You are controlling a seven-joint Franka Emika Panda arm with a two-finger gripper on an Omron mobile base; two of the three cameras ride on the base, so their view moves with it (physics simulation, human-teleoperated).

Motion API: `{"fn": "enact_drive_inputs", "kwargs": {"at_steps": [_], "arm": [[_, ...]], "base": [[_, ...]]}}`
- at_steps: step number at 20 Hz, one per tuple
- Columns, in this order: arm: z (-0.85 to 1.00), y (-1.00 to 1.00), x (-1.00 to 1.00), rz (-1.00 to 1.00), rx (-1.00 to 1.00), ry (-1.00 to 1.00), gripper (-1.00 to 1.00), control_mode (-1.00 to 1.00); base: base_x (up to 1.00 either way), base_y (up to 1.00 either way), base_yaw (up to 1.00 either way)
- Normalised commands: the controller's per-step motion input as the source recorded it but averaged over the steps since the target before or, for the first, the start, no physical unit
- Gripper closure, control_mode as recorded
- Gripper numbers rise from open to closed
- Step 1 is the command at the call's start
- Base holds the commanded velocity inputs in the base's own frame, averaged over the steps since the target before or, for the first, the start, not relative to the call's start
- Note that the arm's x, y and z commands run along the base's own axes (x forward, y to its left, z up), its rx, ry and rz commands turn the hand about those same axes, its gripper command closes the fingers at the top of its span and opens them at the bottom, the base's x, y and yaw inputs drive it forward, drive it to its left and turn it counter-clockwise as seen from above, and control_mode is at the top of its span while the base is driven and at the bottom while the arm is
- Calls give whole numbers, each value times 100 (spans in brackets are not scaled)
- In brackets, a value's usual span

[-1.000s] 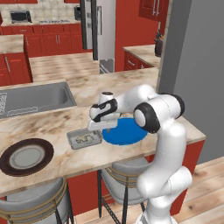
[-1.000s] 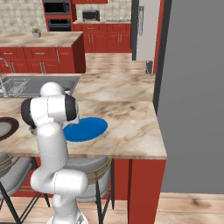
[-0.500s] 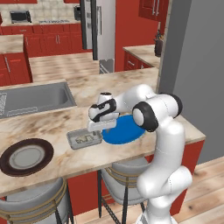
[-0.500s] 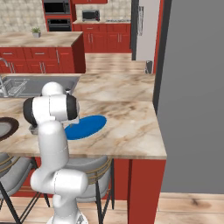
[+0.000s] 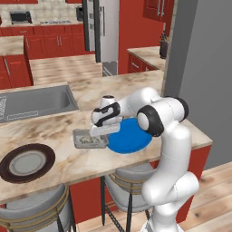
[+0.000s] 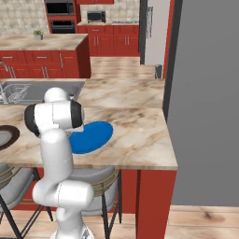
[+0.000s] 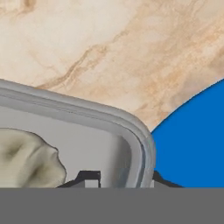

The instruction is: Place two dumplings into each of the tupperware containers and then place the containers in the fridge.

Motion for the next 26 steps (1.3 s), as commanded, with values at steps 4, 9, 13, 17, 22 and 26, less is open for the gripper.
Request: {"fn": "enact_drive_inputs", "kwargs": {"at_steps": [4,9,13,17,22,26], "arm": [[2,44,-30,0,0,0,100,-100],[18,24,-24,-3,0,0,100,-100],[98,-3,-73,-13,11,0,100,-100],[96,-36,-97,-21,13,0,100,-100],[83,-34,-100,-41,12,6,100,-100],[60,-23,-88,-55,2,10,100,-100]], "base": [[0,0,0],[0,0,0],[0,0,0],[0,0,0],[0,0,0],[0,0,0]]}}
